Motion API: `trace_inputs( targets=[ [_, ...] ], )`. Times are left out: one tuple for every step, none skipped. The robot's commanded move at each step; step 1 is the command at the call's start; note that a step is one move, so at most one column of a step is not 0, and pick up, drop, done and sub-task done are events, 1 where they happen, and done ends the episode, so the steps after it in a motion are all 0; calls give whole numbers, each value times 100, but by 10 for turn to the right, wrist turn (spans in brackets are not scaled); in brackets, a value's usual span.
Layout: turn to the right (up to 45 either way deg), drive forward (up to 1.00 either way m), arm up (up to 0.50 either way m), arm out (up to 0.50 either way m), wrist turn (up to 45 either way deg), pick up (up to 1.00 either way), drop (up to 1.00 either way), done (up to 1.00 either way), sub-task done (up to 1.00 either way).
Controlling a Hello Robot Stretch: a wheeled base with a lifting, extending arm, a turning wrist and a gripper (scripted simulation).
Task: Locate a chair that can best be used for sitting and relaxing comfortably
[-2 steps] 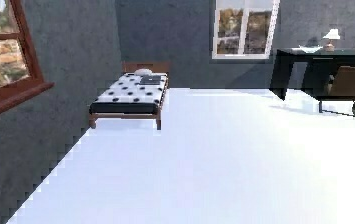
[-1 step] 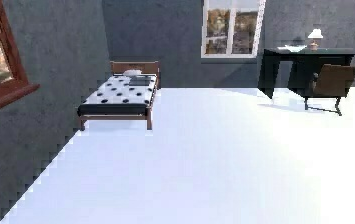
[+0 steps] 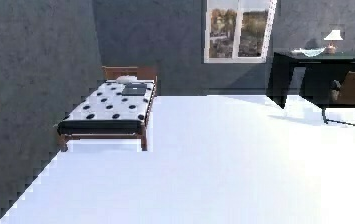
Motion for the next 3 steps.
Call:
trace_inputs(
  targets=[
    [390,0,0,0,0,0,0,0,0],
    [30,0,0,0,0,0,0,0,0],
    [0,100,0,0,0,0,0,0,0]
  ],
)
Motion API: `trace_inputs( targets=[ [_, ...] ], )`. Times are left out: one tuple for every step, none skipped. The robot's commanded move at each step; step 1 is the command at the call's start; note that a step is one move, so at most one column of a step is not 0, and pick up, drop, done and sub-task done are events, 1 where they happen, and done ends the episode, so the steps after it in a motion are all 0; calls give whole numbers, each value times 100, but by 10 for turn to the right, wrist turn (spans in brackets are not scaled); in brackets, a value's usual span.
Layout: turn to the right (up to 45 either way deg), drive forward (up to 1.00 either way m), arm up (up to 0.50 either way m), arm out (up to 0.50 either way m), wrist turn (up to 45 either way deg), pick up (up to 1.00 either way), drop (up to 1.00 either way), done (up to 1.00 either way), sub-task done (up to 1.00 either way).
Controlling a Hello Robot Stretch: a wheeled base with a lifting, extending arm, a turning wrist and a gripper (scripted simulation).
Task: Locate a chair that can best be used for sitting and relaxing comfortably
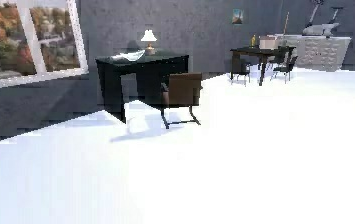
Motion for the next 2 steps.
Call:
trace_inputs(
  targets=[
    [0,100,0,0,0,0,0,0,0],
    [0,65,0,0,0,0,0,0,0]
  ],
)
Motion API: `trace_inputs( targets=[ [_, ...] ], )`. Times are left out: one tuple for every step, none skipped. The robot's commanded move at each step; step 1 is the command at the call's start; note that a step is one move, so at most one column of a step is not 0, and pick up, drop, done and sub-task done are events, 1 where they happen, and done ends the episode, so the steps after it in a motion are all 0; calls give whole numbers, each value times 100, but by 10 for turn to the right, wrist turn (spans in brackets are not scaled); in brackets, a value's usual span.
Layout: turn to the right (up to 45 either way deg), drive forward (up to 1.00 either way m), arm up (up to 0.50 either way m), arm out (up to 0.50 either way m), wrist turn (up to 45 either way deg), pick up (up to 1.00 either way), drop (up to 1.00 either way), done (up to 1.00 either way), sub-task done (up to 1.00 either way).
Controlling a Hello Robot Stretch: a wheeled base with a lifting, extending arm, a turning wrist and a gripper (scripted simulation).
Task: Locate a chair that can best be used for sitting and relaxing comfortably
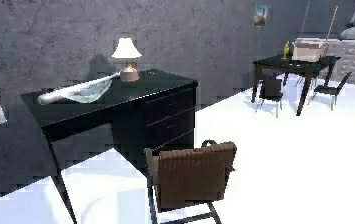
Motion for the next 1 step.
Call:
trace_inputs(
  targets=[
    [0,0,0,0,0,0,0,100,0]
  ],
)
